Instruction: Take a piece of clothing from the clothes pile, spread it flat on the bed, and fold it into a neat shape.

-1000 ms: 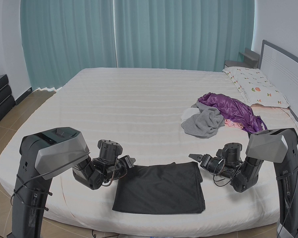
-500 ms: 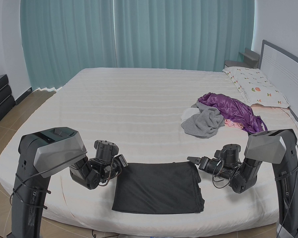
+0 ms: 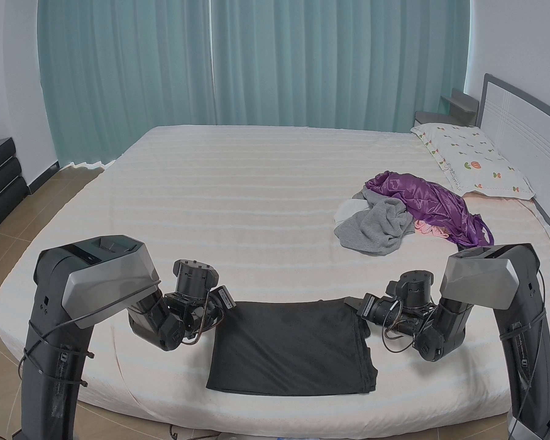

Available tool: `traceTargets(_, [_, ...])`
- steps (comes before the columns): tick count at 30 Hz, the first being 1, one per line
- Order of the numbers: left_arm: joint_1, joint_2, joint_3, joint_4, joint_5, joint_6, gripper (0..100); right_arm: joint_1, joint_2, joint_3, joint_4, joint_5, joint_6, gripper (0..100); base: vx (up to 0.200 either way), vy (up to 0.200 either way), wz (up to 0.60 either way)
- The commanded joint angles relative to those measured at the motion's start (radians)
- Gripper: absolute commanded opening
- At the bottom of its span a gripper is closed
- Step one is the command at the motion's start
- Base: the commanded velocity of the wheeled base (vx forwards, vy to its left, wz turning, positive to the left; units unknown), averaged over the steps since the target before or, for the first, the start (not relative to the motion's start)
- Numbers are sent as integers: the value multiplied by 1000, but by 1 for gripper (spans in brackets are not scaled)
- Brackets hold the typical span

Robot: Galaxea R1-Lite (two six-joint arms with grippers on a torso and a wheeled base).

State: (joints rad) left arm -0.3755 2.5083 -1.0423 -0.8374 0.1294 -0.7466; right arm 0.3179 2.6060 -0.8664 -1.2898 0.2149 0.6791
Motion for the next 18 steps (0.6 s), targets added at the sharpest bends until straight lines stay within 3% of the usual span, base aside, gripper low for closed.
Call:
traceTargets(1, [0,1,1,0,1,-2,0,-2,-4,4,4,-23,0,0,0,0,0])
traceTargets(18, [-9,6,-12,-3,-10,-2,0,-31,-27,32,14,-32,2,0,0,0,0])
